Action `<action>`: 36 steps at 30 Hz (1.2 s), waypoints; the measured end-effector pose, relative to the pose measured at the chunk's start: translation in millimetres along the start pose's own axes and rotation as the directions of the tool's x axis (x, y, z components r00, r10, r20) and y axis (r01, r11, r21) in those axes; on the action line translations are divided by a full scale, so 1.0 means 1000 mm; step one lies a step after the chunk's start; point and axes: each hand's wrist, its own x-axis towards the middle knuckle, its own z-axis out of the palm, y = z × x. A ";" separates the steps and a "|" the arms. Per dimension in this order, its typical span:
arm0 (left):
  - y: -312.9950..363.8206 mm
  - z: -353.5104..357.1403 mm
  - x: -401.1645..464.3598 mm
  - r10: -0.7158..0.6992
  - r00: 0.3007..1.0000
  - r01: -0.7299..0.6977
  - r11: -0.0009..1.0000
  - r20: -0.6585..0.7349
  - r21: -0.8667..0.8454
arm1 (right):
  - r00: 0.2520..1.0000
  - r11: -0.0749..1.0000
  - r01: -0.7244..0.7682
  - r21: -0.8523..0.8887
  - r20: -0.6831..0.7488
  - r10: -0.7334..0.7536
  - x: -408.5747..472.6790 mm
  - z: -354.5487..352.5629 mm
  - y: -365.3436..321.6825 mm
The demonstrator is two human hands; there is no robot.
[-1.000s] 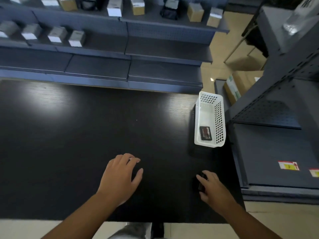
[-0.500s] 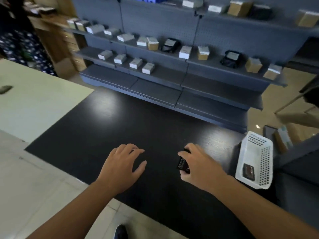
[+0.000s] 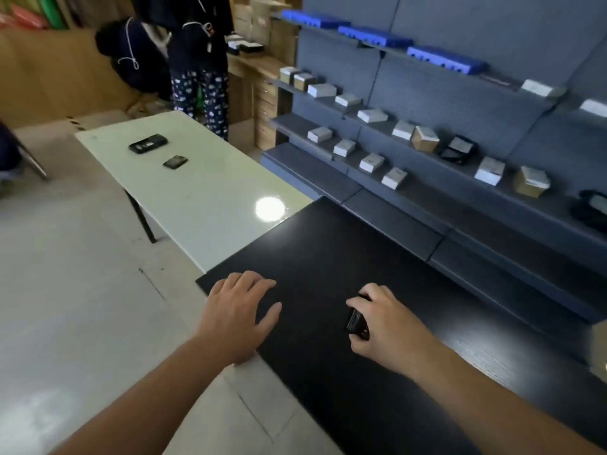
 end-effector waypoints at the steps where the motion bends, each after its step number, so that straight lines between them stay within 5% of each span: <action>1: -0.019 -0.007 0.006 -0.012 1.000 0.012 1.000 -0.006 0.000 | 1.000 1.000 0.012 0.000 0.003 -0.012 0.019 0.000 -0.014; 24: -0.395 -0.087 0.231 -0.233 0.972 0.234 0.971 -0.026 0.058 | 0.968 0.967 0.242 0.073 0.054 -0.247 0.473 -0.015 -0.235; 36: -0.634 -0.131 0.356 -0.112 0.993 0.113 0.992 -0.029 0.051 | 0.987 0.987 0.156 0.046 0.036 -0.158 0.684 -0.015 -0.377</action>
